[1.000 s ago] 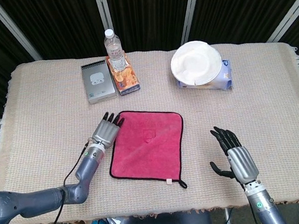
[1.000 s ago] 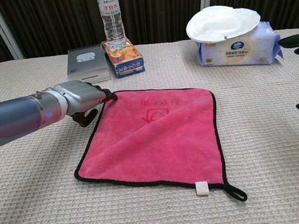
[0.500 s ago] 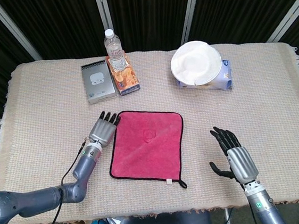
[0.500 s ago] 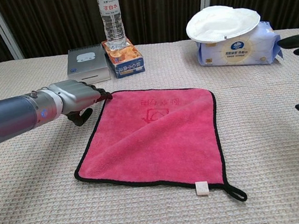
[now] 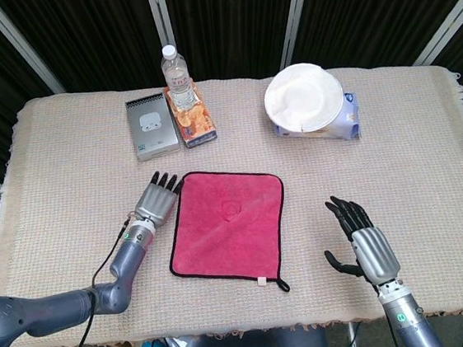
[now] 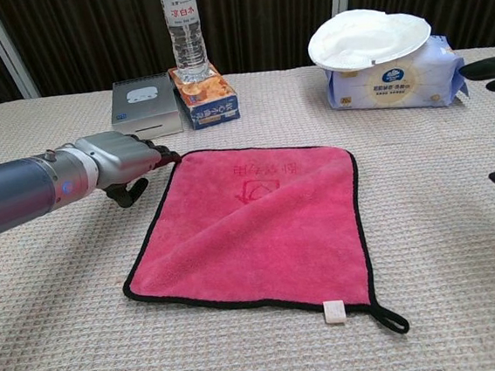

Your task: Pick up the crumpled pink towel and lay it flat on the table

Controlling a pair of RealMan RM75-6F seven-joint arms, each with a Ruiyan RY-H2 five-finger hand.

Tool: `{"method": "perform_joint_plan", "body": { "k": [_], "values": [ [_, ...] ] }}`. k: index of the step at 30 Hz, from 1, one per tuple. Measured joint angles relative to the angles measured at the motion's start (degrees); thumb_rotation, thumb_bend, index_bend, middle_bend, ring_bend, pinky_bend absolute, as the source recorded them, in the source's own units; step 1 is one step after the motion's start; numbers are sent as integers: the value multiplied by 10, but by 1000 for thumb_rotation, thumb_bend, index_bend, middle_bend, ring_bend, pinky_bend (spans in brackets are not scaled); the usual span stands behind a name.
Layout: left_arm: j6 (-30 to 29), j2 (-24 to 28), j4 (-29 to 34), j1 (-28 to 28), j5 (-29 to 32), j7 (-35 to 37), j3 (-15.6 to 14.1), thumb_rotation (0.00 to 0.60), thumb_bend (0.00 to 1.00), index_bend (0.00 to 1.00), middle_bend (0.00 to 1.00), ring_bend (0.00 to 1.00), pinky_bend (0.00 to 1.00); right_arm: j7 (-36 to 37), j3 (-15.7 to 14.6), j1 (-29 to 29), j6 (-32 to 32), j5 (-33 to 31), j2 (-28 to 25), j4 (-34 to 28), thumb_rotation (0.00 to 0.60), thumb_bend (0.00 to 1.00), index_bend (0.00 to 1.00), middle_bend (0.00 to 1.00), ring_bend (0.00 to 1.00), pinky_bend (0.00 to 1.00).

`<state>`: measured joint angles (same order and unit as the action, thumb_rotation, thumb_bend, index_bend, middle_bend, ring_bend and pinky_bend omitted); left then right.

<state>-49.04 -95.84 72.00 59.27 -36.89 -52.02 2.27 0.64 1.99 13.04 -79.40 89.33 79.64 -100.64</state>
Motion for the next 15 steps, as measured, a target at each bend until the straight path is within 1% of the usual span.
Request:
{"method": "perform_joint_plan", "body": {
  "k": [11,14,15],
  "values": [
    [-1,4,-2,0,5,0,-1,600,809,0,0,0,0,0,0,-1,0,2,-1,-2,600,354,0,0,0,0],
    [-4,7,4,-3,1,14,5,600,752,0,0,0,0,1,-1,0,1,3,-1,-2,600,354,0,0,0,0],
    [-7,10,9,-5,-3,21,8,600,714,0,0,0,0,1,-2,0,2,3,-1,-1,600,353,0,0,0,0]
  ]
}}
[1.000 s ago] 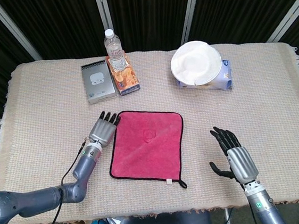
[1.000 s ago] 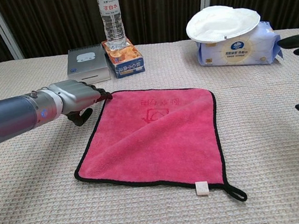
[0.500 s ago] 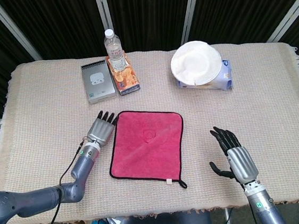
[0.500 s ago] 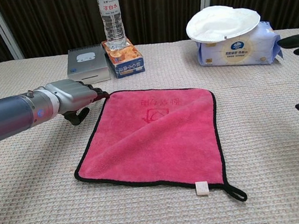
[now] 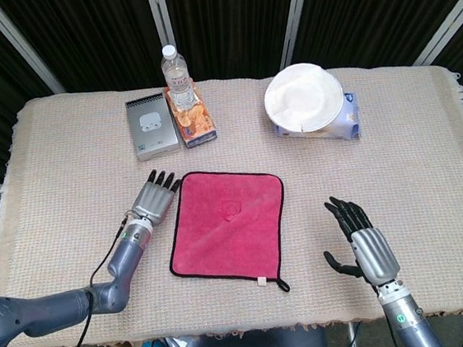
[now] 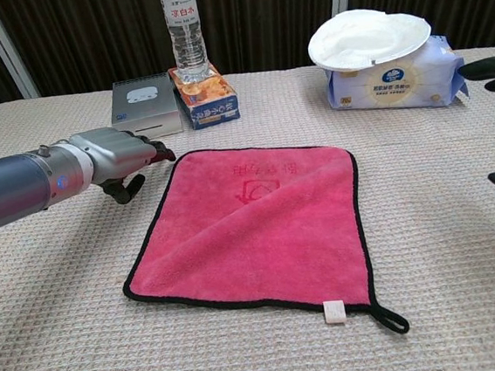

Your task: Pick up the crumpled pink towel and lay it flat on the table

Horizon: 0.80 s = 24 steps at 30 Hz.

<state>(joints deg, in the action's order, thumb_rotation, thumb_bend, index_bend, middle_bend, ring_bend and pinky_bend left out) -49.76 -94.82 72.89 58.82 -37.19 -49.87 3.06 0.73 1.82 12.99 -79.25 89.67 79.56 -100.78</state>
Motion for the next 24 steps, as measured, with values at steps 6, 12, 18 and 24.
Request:
{"method": "perform_joint_plan", "body": {
  "k": [6,12,18,24],
  "values": [
    [-43,38,53,-23,-49,58,17,600,441,0,0,0,0,2,3,0,1,-5,-2,4,600,354,0,0,0,0],
    [-126,104,147,-85,-123,161,30,600,205,0,0,0,0,1,11,1,1,-12,-7,16,600,353,0,0,0,0],
    [-246,156,234,-188,-207,265,16,600,86,0,0,0,0,-20,18,4,6,-23,-15,35,600,354,0,0,0,0],
    [-367,184,270,-300,-306,317,-43,600,47,0,0,0,0,-38,13,-5,-7,-19,-22,56,600,353,0,0,0,0]
  ]
}}
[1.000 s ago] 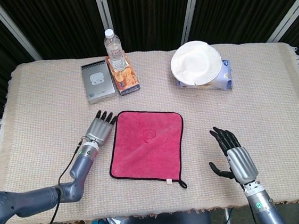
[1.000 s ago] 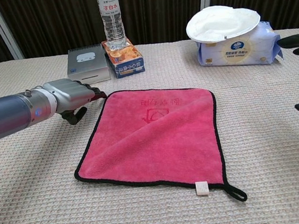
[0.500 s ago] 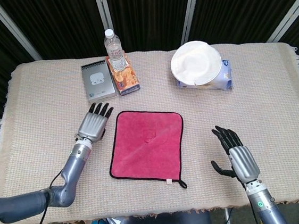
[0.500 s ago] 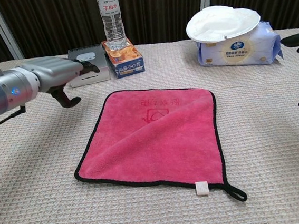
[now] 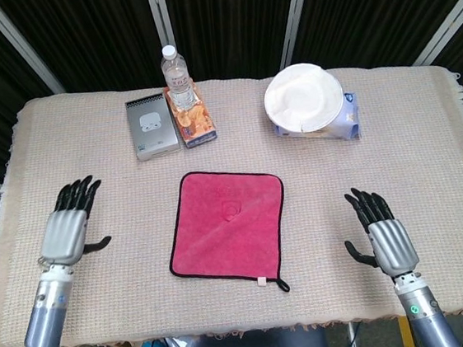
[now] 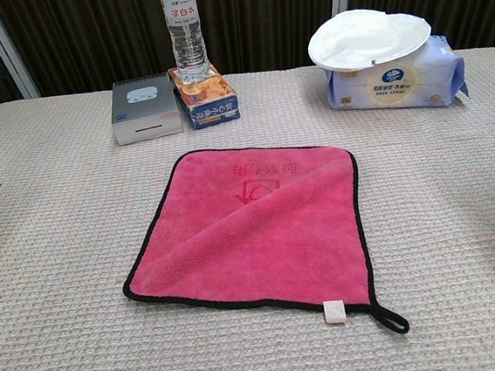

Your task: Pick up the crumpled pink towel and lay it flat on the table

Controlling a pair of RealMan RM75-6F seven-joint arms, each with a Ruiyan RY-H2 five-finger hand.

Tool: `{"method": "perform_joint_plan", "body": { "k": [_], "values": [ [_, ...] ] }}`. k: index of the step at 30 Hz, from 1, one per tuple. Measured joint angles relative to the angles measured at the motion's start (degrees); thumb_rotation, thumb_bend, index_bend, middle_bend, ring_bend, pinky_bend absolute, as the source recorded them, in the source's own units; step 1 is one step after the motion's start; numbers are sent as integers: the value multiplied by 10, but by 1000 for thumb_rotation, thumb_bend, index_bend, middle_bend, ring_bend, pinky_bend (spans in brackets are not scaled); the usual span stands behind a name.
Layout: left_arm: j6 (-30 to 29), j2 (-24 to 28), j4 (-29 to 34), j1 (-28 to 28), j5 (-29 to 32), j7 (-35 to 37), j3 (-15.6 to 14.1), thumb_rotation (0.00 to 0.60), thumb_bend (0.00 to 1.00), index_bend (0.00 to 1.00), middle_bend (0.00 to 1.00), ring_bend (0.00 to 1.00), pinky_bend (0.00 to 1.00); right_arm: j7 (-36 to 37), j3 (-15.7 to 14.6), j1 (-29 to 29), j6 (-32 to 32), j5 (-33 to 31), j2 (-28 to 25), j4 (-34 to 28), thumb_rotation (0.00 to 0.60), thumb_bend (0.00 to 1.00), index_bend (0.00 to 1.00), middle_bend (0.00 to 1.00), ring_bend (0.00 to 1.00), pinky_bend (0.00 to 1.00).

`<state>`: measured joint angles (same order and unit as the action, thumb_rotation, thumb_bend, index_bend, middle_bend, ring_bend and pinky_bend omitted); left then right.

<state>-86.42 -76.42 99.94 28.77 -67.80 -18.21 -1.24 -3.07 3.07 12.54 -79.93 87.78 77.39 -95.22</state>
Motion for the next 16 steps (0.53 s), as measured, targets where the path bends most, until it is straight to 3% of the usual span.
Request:
{"method": "perform_joint_plan", "body": {
  "k": [7,16],
  "values": [
    [-95,13,-5,-107,-71,55,-57,600,35,0,0,0,0,-31,-11,-29,-42,7,-18,16,600,353,0,0,0,0],
    [-139,39,-75,-188,-98,121,-74,600,33,0,0,0,0,-28,-24,-67,-97,30,-48,11,600,353,0,0,0,0]
  ]
}}
